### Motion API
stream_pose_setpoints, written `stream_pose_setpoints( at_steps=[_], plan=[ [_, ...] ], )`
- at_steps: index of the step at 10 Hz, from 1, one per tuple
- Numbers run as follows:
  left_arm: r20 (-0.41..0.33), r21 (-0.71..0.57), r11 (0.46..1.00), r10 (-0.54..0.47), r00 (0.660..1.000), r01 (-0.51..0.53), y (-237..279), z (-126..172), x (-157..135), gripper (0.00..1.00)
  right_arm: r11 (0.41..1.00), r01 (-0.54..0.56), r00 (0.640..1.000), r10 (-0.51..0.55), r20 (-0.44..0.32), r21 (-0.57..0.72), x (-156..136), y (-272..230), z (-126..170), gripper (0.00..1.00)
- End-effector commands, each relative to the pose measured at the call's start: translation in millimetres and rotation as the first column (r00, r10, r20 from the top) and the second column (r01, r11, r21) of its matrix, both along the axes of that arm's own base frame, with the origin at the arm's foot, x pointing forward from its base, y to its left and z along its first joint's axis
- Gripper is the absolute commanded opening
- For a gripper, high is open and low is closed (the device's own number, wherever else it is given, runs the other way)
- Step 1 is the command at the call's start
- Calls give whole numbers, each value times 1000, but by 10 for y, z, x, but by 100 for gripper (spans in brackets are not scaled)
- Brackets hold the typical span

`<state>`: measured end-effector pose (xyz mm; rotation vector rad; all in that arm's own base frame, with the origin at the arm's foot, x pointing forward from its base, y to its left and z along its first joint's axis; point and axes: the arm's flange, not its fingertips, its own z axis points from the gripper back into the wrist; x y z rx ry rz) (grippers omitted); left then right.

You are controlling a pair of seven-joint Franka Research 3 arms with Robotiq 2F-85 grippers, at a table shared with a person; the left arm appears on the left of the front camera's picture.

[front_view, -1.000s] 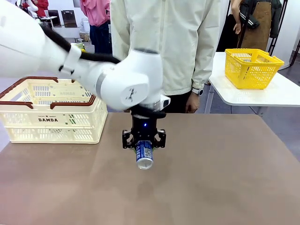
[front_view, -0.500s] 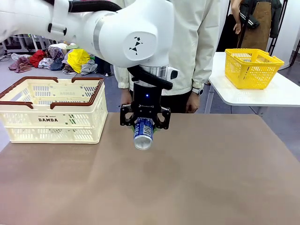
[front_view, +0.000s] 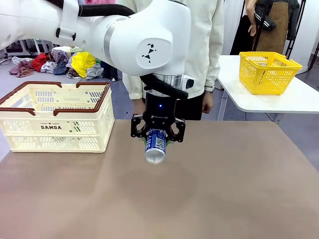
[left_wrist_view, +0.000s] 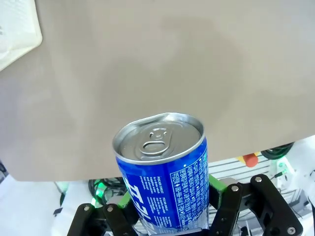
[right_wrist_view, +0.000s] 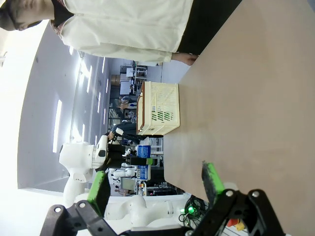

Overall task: Place the drinks into the Shopping basket.
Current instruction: Pick up one drink and place it into the Shopping basket.

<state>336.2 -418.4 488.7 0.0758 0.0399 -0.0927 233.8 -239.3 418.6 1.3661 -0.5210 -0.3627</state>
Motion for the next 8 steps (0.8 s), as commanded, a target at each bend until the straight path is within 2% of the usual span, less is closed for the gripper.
stream_pose_setpoints(
  at_steps=[1,2,3,4,6,7,8],
  plan=[
    [91,-50,996,74,993,-70,264,265,175,0,1000,-11,1000,11,20,-7,-13,-9,5,100],
    [134,-150,979,157,978,-136,673,616,495,0,1000,-11,1000,11,20,-7,-13,-9,5,100],
    [87,-187,975,137,987,-118,1055,856,772,0,1000,-11,1000,11,20,-7,-13,-9,5,100],
    [107,-220,967,154,982,-128,1483,1084,981,0,1000,-11,1000,11,20,-7,-13,-9,5,100],
    [130,-263,965,45,990,-9,2467,1445,1292,0,1000,-11,1000,11,20,-7,-13,-9,5,100],
    [163,-225,971,120,979,-81,2883,1459,1493,0,1000,-11,1000,11,20,-7,-13,-9,5,100],
    [106,-285,957,96,990,-62,3200,1339,1713,0,1000,-11,1000,11,20,-7,-13,-9,5,100]
  ],
)
